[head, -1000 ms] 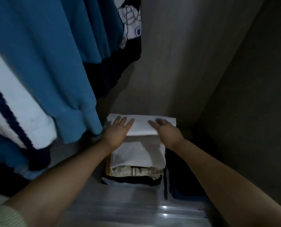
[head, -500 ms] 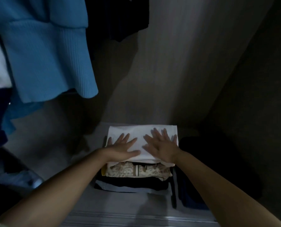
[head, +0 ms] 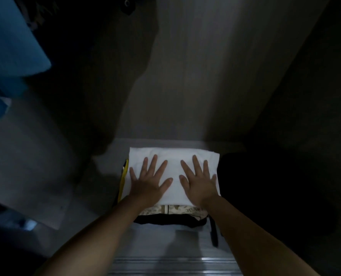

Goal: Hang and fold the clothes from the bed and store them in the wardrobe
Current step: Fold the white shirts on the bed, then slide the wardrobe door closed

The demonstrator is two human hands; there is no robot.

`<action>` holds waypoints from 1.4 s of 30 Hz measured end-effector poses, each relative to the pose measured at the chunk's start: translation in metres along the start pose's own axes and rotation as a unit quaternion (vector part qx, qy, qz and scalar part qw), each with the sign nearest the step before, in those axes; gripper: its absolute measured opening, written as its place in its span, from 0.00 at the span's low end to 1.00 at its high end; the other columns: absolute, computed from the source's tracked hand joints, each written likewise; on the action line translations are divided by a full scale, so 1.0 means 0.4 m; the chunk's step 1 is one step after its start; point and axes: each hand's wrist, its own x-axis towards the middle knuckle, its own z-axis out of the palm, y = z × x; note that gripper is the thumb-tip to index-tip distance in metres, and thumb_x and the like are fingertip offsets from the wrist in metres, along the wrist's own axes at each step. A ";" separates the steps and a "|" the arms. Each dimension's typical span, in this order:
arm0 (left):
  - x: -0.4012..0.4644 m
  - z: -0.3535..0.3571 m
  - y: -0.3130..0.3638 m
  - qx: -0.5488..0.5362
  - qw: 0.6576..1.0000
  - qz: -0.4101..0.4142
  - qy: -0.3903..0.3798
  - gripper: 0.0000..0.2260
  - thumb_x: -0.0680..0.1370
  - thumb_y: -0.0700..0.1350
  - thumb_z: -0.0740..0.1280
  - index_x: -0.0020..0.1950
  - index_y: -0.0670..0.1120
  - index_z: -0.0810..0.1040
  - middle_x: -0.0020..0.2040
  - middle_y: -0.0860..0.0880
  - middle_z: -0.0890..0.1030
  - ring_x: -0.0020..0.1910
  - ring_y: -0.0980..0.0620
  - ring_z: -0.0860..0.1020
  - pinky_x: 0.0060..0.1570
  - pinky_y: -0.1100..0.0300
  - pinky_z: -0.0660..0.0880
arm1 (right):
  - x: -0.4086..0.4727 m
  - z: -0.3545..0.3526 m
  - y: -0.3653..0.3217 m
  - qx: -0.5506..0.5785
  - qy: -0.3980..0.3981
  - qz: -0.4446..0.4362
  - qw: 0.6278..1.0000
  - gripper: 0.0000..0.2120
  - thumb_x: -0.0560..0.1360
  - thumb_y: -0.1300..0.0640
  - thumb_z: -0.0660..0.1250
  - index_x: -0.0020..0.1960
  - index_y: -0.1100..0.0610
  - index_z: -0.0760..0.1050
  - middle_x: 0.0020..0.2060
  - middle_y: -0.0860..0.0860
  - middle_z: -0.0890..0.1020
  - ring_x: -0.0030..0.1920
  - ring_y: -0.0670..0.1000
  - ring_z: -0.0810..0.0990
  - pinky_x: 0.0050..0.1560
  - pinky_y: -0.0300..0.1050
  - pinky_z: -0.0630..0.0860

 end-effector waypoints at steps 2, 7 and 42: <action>0.004 -0.020 0.002 0.004 0.999 -0.010 -0.035 0.29 0.74 0.71 0.36 0.72 0.66 0.32 0.73 0.58 0.28 0.76 0.51 0.34 0.70 0.34 0.37 | -0.002 -0.015 -0.013 -0.004 -0.021 0.003 1.000 0.25 0.80 0.37 0.42 0.75 0.36 0.38 0.76 0.45 0.32 0.75 0.57 0.31 0.71 0.68 0.40; -0.015 -0.181 0.072 0.031 0.991 -0.035 -0.121 0.29 0.79 0.66 0.44 0.77 0.59 0.40 0.79 0.50 0.41 0.78 0.45 0.44 0.71 0.36 0.42 | -0.037 -0.170 -0.041 -0.061 -0.072 0.002 0.996 0.27 0.81 0.41 0.46 0.77 0.49 0.49 0.78 0.54 0.50 0.76 0.60 0.51 0.71 0.66 0.54; -0.629 -1.667 0.381 -0.182 0.972 0.095 0.111 0.18 0.80 0.48 0.59 0.30 0.46 0.61 0.33 0.43 0.74 0.39 0.39 0.76 0.34 0.53 0.67 | -0.876 -1.387 -0.567 0.106 0.210 0.054 0.971 0.14 0.79 0.51 0.57 0.42 0.57 0.77 0.39 0.55 0.81 0.42 0.58 0.79 0.36 0.43 0.68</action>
